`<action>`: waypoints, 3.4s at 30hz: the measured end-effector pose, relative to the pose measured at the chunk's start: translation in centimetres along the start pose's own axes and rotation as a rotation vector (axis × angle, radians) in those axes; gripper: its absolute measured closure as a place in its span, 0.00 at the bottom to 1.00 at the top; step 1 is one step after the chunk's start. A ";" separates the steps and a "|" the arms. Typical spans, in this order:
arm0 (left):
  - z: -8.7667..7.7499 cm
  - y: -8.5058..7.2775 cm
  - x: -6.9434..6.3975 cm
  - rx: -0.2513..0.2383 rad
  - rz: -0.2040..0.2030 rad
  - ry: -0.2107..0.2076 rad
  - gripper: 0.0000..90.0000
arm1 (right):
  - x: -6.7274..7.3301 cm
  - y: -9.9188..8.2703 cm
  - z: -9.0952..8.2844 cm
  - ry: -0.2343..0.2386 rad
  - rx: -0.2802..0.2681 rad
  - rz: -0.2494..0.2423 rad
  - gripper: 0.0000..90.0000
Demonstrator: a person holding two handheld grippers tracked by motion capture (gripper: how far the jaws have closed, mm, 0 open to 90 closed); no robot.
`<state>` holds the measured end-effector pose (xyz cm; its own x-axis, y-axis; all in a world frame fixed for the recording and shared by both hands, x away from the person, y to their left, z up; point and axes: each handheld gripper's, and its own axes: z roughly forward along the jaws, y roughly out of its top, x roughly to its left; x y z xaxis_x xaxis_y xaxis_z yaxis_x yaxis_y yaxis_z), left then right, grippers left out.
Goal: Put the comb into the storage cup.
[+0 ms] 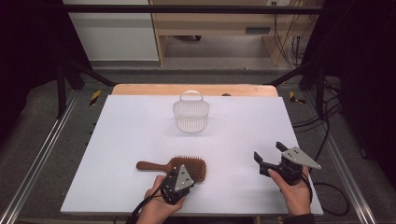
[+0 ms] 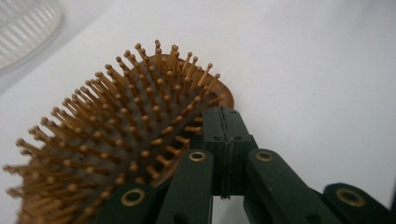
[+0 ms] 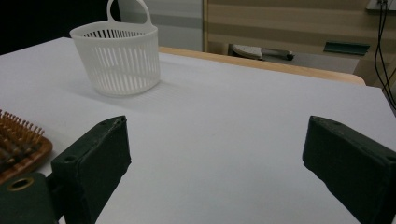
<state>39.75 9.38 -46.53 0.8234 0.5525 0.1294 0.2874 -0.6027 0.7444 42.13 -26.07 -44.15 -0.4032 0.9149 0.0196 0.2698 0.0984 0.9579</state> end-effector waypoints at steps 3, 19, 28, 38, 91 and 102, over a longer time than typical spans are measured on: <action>0.3 0.3 0.4 0.006 -0.006 0.009 1.00 | 0.0 0.0 0.0 0.001 0.001 0.003 0.09; 2.3 1.9 2.2 0.068 -0.028 0.039 1.00 | 0.1 0.0 0.0 0.013 -0.001 0.009 0.09; 1.8 1.8 2.2 0.054 -0.042 0.028 1.00 | 0.2 0.0 0.1 0.021 -0.002 0.008 0.09; -1.3 0.9 3.8 -0.008 -0.122 0.044 1.00 | 0.2 0.0 0.1 0.022 0.004 0.006 0.08; -6.2 -2.6 7.7 0.159 -0.251 0.120 0.07 | 0.6 -0.2 0.6 0.025 0.023 -0.008 0.08; -5.9 -2.7 8.1 0.190 -0.237 0.106 0.07 | 0.5 -0.2 0.5 0.025 0.022 -0.004 0.08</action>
<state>42.73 18.90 -43.63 0.6699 0.7413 0.0421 0.5594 -0.5412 0.6278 42.34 -25.45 -44.50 -0.4259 0.9045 0.0231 0.2871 0.1109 0.9514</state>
